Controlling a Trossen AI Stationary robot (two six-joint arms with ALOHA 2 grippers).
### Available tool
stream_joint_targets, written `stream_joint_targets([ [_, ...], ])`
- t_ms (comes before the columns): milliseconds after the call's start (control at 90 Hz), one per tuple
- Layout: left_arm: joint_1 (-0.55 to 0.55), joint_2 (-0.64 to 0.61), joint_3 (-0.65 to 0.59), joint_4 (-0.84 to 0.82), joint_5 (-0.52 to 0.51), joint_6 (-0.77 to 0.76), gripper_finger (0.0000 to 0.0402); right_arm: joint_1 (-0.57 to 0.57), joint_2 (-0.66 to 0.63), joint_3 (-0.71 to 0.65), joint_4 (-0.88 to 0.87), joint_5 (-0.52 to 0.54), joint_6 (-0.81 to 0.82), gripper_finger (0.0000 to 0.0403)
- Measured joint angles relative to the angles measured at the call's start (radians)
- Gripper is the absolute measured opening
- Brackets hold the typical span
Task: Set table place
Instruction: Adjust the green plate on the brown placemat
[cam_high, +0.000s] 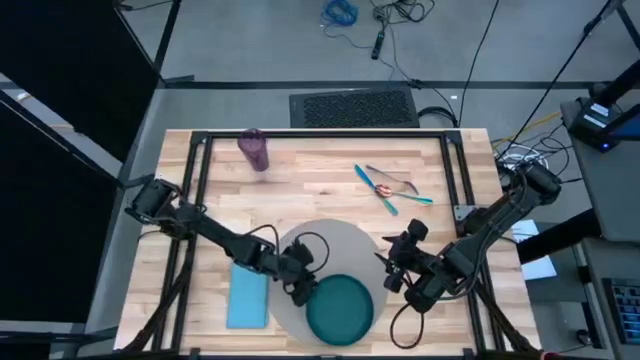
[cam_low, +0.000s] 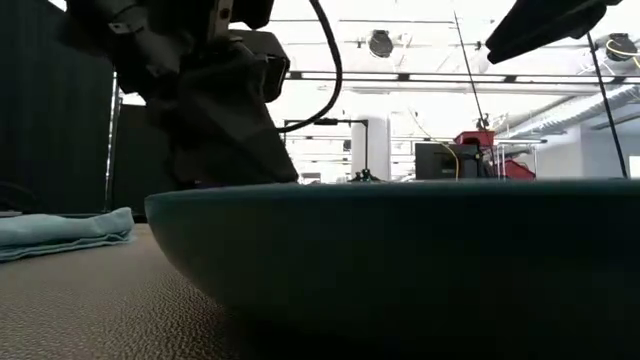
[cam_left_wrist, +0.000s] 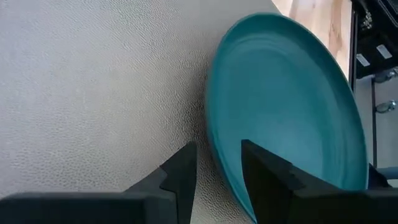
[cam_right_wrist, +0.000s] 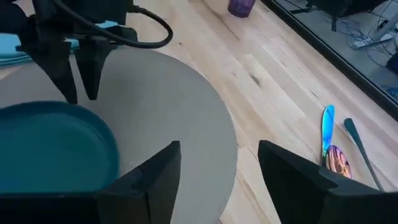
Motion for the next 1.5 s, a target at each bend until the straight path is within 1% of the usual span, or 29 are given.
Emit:
stream_joint_targets([
  [300,-0.029,0.044,0.0,-0.005,0.001,-0.031,0.0107,0.0,0.0,0.0,0.011,0.0,0.001,0.0201],
  [433,-0.032,0.07,0.0,0.001,0.026,-0.041,0.0107,0.0,0.0,0.0,0.029,0.0,-0.001,0.0201],
  [611,-0.031,0.069,0.0,0.011,0.026,-0.032,0.0104,0.0,0.0,0.0,0.031,0.0,-0.003,0.0201],
  [744,-0.032,0.069,0.0,0.011,0.032,-0.014,0.0077,0.0,0.0,0.0,0.031,0.0,-0.003,0.0201],
  [911,-0.031,0.069,0.0,0.013,0.063,-0.006,0.0014,-0.006,0.0,0.0,0.031,0.0,-0.002,0.0201],
  [1056,-0.032,0.068,-0.001,0.044,0.083,0.02,0.0002,-0.011,0.0,0.0,0.031,-0.001,-0.003,0.0201],
  [1167,-0.03,0.044,-0.001,0.05,0.08,0.034,0.0001,-0.014,0.0,0.0,0.031,-0.001,-0.003,0.0201],
  [1344,-0.018,-0.032,0.001,0.04,0.042,0.061,0.0001,-0.02,0.0,0.0,0.03,-0.003,-0.012,0.0201],
  [1411,-0.012,-0.067,0.002,0.004,0.023,0.067,0.0,-0.019,0.0,0.0,0.03,-0.002,-0.015,0.0201],
  [1500,0.002,-0.124,0.002,-0.098,-0.003,0.073,0.0,-0.021,0.0,0.0,0.03,-0.013,-0.016,0.0201],
])
